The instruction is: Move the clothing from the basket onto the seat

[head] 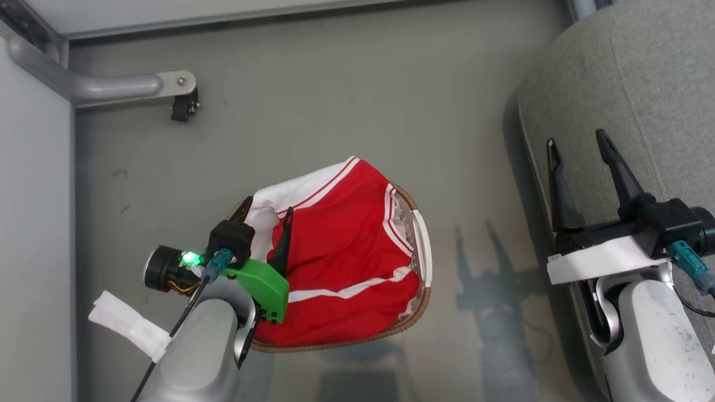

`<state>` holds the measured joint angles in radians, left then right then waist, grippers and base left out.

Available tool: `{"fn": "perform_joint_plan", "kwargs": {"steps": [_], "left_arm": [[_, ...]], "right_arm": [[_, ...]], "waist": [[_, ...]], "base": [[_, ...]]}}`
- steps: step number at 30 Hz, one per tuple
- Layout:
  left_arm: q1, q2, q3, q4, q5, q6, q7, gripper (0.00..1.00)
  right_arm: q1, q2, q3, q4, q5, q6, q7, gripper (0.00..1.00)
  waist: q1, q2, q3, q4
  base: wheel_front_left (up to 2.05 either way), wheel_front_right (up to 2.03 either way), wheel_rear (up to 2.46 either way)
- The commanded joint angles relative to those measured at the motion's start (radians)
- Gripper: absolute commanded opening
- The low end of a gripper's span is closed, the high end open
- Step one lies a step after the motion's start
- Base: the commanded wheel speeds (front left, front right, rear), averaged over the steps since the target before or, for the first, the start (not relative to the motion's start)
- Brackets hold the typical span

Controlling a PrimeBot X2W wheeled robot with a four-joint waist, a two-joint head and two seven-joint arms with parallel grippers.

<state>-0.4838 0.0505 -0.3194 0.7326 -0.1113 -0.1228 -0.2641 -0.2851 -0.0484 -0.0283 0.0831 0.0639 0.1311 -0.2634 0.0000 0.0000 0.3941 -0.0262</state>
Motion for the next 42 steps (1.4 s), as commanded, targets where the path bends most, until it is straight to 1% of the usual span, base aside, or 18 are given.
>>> {"fn": "perform_joint_plan", "kwargs": {"steps": [1,7,12,17,21,27,32,33,34,35,36,37,42], "left_arm": [[-0.042,0.014,-0.011,0.034,0.013,-0.003,-0.001,1.0],[-0.132,0.019,-0.088,0.179,0.039,-0.008,-0.001,1.0],[-0.179,0.017,-0.161,0.254,0.042,-0.009,-0.001,1.0],[-0.241,0.032,-0.228,0.329,0.033,-0.009,-0.001,1.0],[-0.286,0.051,-0.244,0.367,0.034,-0.008,-0.001,1.0],[-0.335,0.076,-0.247,0.428,0.039,0.009,-0.001,1.0],[-0.353,0.082,-0.246,0.487,0.024,0.009,0.003,1.0],[-0.355,0.083,-0.247,0.495,0.022,0.008,0.006,0.98],[-0.359,0.085,-0.248,0.502,0.02,0.009,0.005,0.79],[-0.363,0.086,-0.246,0.509,0.017,0.011,0.007,0.45],[-0.365,0.086,-0.245,0.516,0.014,0.011,0.01,0.18],[-0.365,0.086,-0.243,0.519,0.014,0.01,0.01,0.0],[-0.353,0.073,-0.241,0.517,-0.006,0.007,0.002,0.0]], "right_arm": [[-0.023,-0.003,-0.002,-0.007,0.007,-0.001,-0.002,1.0],[-0.055,-0.003,0.01,-0.01,0.029,-0.001,-0.002,1.0],[-0.072,-0.003,0.026,-0.011,0.047,-0.001,-0.002,1.0],[-0.098,-0.003,0.052,-0.017,0.067,-0.001,-0.002,1.0],[-0.115,-0.003,0.061,-0.016,0.085,-0.001,-0.002,1.0],[-0.119,-0.003,0.08,-0.013,0.109,-0.001,-0.002,1.0],[-0.124,-0.003,0.09,-0.014,0.12,-0.001,-0.002,1.0],[-0.124,-0.003,0.091,-0.014,0.122,-0.001,-0.002,1.0],[-0.126,-0.003,0.093,-0.013,0.124,-0.001,-0.002,1.0],[-0.128,-0.003,0.094,-0.013,0.125,-0.001,-0.002,1.0],[-0.131,-0.003,0.096,-0.013,0.126,-0.001,-0.002,1.0],[-0.132,-0.003,0.096,-0.012,0.127,-0.001,-0.002,1.0],[-0.127,-0.003,0.086,0.0,0.122,-0.001,-0.002,1.0]], "waist": [[0.0,0.0,0.174,-0.07],[0.0,0.0,0.269,-0.105],[0.0,0.0,0.324,-0.13],[0.0,0.0,0.381,-0.154],[0.0,0.0,0.417,-0.17],[0.0,0.0,0.458,-0.191],[0.0,0.0,0.473,-0.202],[0.0,0.0,0.475,-0.204],[0.0,0.0,0.476,-0.206],[0.0,0.0,0.477,-0.208],[0.0,0.0,0.478,-0.21],[0.0,0.0,0.478,-0.211],[0.0,0.0,0.459,-0.205]], "base": [[0.0,0.0,0.0],[0.0,0.0,0.0],[0.0,0.0,0.0],[0.0,0.0,0.0],[0.0,0.0,0.0],[0.0,0.0,0.0],[0.0,0.0,0.0],[0.0,0.0,0.0],[0.0,0.0,0.0],[0.0,0.0,0.0],[0.0,0.0,0.0],[0.0,0.0,0.0],[0.0,0.0,0.0]]}}
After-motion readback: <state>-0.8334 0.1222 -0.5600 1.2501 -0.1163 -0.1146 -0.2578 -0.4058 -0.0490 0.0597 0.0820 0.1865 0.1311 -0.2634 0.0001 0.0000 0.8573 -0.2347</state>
